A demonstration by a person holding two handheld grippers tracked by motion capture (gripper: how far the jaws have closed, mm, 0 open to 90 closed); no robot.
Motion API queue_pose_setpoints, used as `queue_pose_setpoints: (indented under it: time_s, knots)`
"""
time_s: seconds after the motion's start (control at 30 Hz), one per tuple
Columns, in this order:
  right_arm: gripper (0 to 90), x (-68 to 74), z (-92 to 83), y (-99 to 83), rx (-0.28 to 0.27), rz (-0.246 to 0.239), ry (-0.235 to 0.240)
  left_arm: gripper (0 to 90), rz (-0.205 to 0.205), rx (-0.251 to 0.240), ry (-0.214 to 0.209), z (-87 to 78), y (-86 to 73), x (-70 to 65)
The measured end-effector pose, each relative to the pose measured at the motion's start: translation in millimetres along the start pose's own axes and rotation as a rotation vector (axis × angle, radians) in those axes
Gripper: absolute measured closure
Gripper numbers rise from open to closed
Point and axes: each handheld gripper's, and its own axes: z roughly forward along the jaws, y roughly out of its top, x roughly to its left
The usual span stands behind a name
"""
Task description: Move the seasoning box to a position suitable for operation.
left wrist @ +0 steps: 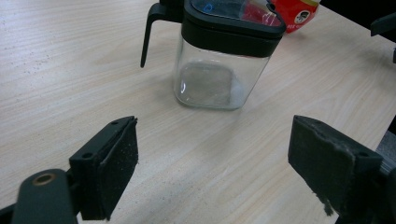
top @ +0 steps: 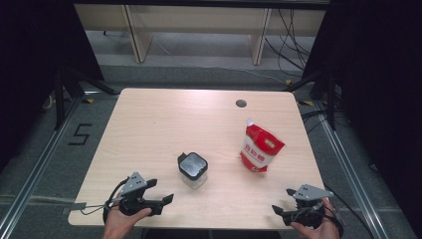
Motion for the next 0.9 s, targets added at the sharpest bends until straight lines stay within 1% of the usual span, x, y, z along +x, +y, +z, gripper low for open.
queue_pose_setpoints:
  time_s: [0.03,0.07,0.1,0.13,0.2,0.23,0.27,0.3,0.33,0.37,0.4,0.43,0.47,0.5,0.53,0.57,0.6,0.63,0.67,0.7,0.73,0.77,0.8,0.83,0.87,0.9]
  knots:
    - [22.7,2.6,0.0,-0.6,0.006,0.027,-0.003,15.4,0.000,-0.001,0.000,-0.1,0.0,0.2]
    - [22.8,2.0,0.2,-0.6,0.006,0.016,-0.003,15.4,0.003,0.001,0.000,-0.4,0.1,0.5]
    - [22.7,2.1,-0.1,-0.4,0.007,0.017,0.000,15.4,0.000,-0.002,0.003,-0.6,0.2,0.5]
    - [22.7,0.9,0.3,0.0,0.004,0.000,0.004,15.4,-0.001,-0.005,0.000,-0.6,0.3,0.8]
    - [22.8,1.3,0.1,0.4,0.002,0.000,0.007,15.4,-0.006,-0.009,0.001,-1.0,0.6,0.8]
    - [22.7,2.5,0.2,0.1,-0.002,0.014,0.004,15.4,-0.008,-0.015,0.005,-1.0,1.1,0.5]
    - [22.7,2.5,0.2,0.1,-0.002,0.014,0.004,15.4,-0.008,-0.015,0.005,-1.0,1.1,0.5]
    - [22.7,-0.9,2.1,0.9,-0.001,-0.021,0.040,15.4,0.005,-0.021,-0.001,-2.0,2.7,2.0]
    - [22.7,-1.0,2.1,0.8,-0.001,-0.019,0.040,15.4,0.005,-0.021,-0.001,-2.0,2.7,2.0]
    - [22.7,-0.3,1.3,0.4,-0.003,-0.007,0.023,15.5,-0.012,-0.029,0.011,-1.8,4.3,1.7]
    - [22.7,0.1,1.2,0.1,-0.005,-0.009,0.006,15.6,-0.013,-0.030,0.021,-1.5,7.0,2.3]
    - [22.7,0.1,1.2,0.1,-0.005,-0.009,0.006,15.8,-0.013,-0.030,0.021,-1.5,7.0,2.3]
    - [22.7,-0.1,0.5,-0.3,0.004,-0.009,-0.004,15.8,-0.013,-0.041,0.030,-0.7,9.4,2.5]
    - [22.7,0.3,0.2,-0.3,0.014,0.006,-0.003,16.2,-0.014,-0.054,0.028,-0.4,14.3,3.4]
    - [22.7,0.3,0.2,-0.3,0.014,0.006,-0.003,16.2,-0.014,-0.054,0.028,-0.4,14.3,3.4]
    - [22.8,-0.8,-0.1,-0.1,0.007,0.009,0.010,16.3,-0.024,-0.078,0.036,-0.8,20.5,4.0]
    - [22.8,-0.8,-0.1,-0.1,0.007,0.009,0.010,16.4,-0.024,-0.078,0.036,-0.8,20.5,4.0]
    - [22.8,-2.8,0.6,-0.2,-0.001,-0.014,0.010,17.3,-0.026,-0.095,0.030,-1.0,24.1,4.0]
    - [22.8,-2.8,0.6,-0.2,-0.001,-0.014,0.010,18.7,-0.026,-0.095,0.030,-1.0,24.1,4.0]
    - [22.8,-2.7,0.8,-0.4,0.001,-0.010,0.013,18.7,-0.031,-0.107,0.036,-1.1,25.6,2.7]
    - [23.1,-1.6,0.4,-0.6,0.010,-0.004,0.004,20.4,-0.010,-0.109,0.028,-1.2,27.8,3.6]
    - [23.2,-1.4,0.6,-0.7,0.011,-0.003,0.002,21.3,-0.030,-0.123,0.034,-1.2,30.9,3.5]
    - [23.2,-1.4,0.6,-0.7,0.011,-0.003,0.002,23.4,-0.030,-0.123,0.034,-1.2,30.9,3.5]
    - [23.2,-1.2,0.6,-0.6,0.010,0.000,0.006,26.1,-0.008,-0.128,0.018,-0.9,35.1,6.7]
    - [23.2,-1.2,0.6,-0.6,0.010,0.001,0.007,27.6,-0.023,-0.127,0.018,0.0,36.7,6.7]
    - [23.2,-1.2,0.6,-0.6,0.010,0.001,0.007,30.4,-0.023,-0.127,0.018,0.0,36.7,6.7]
